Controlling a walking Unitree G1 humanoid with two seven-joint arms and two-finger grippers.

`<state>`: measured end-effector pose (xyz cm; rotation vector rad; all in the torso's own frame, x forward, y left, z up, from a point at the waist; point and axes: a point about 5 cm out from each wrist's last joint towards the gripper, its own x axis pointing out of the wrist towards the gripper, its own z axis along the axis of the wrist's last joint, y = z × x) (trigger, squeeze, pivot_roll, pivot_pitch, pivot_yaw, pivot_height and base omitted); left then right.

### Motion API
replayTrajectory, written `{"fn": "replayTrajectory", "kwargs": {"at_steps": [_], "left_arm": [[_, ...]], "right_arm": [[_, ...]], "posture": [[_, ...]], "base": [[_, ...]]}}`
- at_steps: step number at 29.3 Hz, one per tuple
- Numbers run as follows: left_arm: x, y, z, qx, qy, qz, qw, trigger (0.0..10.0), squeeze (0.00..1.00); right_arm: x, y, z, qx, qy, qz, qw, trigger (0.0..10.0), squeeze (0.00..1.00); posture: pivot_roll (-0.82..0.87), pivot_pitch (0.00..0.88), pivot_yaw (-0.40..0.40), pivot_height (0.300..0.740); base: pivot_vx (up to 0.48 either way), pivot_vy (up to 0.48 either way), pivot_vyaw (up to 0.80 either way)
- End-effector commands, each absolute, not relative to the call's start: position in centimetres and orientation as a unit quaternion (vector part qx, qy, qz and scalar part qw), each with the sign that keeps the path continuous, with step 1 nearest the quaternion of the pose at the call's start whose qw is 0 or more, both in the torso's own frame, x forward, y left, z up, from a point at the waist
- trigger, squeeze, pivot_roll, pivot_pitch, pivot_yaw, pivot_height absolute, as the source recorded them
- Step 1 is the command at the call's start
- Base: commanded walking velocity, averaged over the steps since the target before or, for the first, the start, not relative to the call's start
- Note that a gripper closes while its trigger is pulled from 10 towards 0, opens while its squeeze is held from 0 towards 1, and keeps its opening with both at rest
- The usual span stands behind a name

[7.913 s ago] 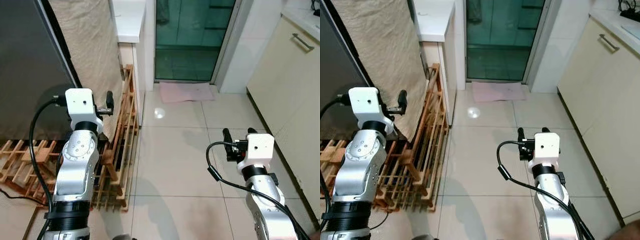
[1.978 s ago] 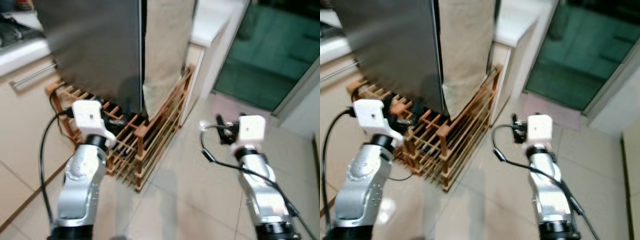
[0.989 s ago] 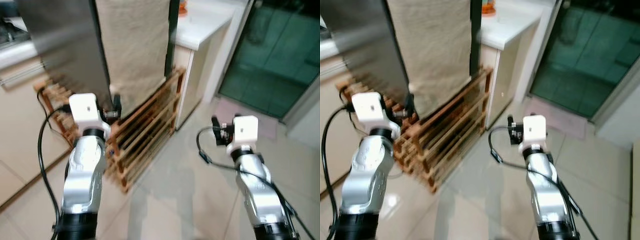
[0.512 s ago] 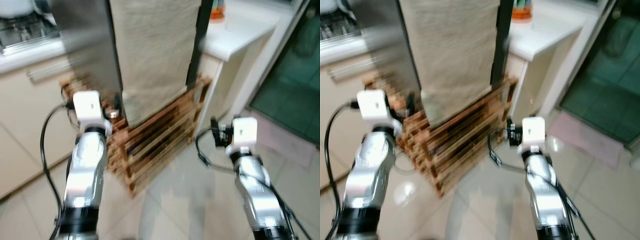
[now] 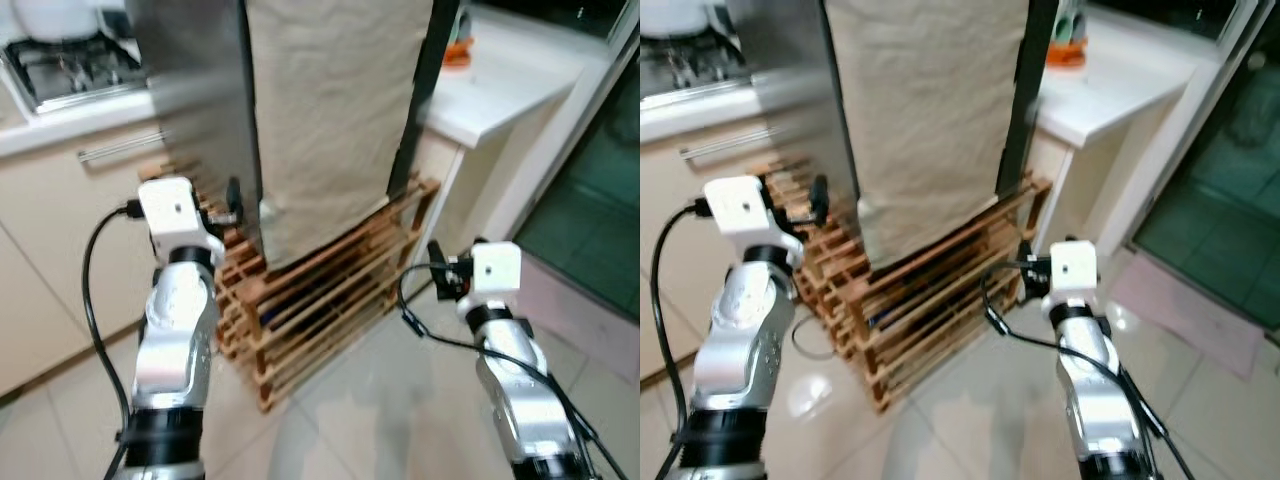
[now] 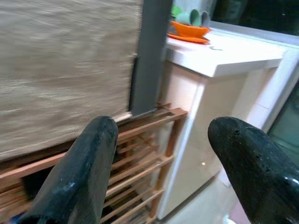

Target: Restocking fridge

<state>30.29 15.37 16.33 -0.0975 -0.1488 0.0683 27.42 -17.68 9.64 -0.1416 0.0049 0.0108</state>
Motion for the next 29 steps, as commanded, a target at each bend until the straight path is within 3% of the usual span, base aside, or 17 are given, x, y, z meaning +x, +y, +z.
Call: {"fn": "replayTrajectory", "kwargs": {"at_steps": [1,8,15,29], "left_arm": [[30.4,14.9,16.9,-0.046,-0.082,0.022,0.995,10.0,0.00],[31.8,13.4,17.7,-0.043,-0.075,-0.054,0.995,10.0,0.00],[33.5,14.1,19.3,-0.048,-0.082,-0.071,0.993,10.0,0.00],[34.3,13.9,18.7,-0.057,-0.035,-0.129,0.989,10.0,0.00]], "right_arm": [[27.6,-17.8,9.7,-0.070,0.002,0.003,0.998,10.0,0.00],[27.6,-17.6,9.7,-0.069,0.002,0.005,0.998,10.0,0.00],[27.5,-17.6,9.8,-0.071,-0.001,0.004,0.997,10.0,0.00],[27.0,-17.4,9.2,-0.067,0.006,-0.002,0.998,10.0,0.00]], "posture": [[-0.04,0.000,-0.020,0.740],[-0.04,0.000,-0.017,0.740],[-0.06,0.000,0.001,0.740],[-0.07,0.000,0.023,0.740]], "base": [[0.000,0.000,0.00],[0.000,0.000,0.00],[0.000,0.000,0.00],[0.000,0.000,0.00]]}}
